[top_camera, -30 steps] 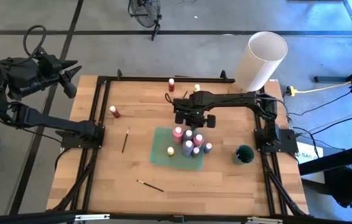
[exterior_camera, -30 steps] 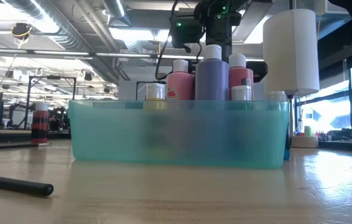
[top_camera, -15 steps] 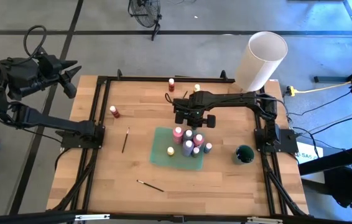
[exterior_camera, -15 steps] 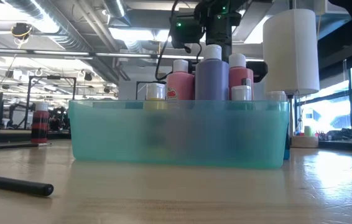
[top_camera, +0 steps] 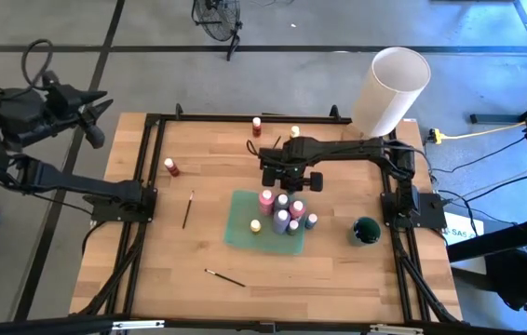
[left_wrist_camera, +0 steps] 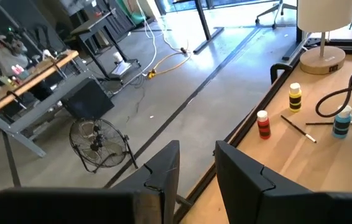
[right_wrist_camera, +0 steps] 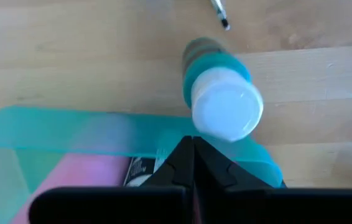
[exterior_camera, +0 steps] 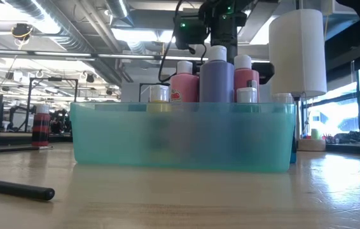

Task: Pick & Place Paint Supplies
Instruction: Put the green paint bottle into the light green bin

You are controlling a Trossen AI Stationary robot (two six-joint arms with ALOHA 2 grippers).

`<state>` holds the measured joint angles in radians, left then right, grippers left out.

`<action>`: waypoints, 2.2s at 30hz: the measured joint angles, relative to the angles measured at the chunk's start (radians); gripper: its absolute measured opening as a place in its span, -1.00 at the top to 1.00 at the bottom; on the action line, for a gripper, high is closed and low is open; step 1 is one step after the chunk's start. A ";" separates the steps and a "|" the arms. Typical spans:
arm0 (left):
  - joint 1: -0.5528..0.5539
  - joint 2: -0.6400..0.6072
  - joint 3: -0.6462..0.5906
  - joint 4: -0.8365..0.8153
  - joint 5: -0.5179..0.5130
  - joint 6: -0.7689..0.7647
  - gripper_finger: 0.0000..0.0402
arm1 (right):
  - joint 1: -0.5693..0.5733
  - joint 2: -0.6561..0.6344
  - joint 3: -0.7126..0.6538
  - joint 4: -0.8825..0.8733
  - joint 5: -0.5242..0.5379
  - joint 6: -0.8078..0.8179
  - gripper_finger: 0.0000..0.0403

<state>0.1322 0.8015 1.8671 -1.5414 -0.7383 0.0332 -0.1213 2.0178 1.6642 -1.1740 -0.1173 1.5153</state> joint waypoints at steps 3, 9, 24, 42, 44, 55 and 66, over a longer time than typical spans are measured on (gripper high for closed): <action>-0.001 -0.018 0.000 0.008 0.003 0.031 0.51 | 0.006 0.000 0.000 0.004 -0.022 -0.005 0.98; -0.062 -0.028 -0.025 0.163 0.374 0.090 0.51 | 0.020 0.000 0.000 0.021 -0.033 -0.009 0.98; -0.091 0.027 -0.134 0.529 0.493 0.431 0.51 | 0.025 0.000 0.000 0.051 -0.022 -0.048 0.97; -0.091 -0.055 -0.133 0.414 0.485 0.426 0.51 | 0.046 0.000 0.000 -0.025 -0.052 0.010 0.37; -0.091 -0.057 -0.133 0.411 0.486 0.426 0.51 | 0.046 0.000 0.000 -0.046 -0.052 0.030 0.27; -0.091 -0.059 -0.133 0.384 0.497 0.396 0.51 | 0.016 0.000 0.000 -0.021 0.017 0.037 0.09; -0.091 -0.059 -0.133 0.378 0.496 0.381 0.51 | -0.021 0.000 0.000 -0.038 0.039 0.014 0.09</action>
<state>0.0410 0.7422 1.7344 -1.1637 -0.2421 0.4145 -0.1425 2.0178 1.6642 -1.2118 -0.0784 1.5295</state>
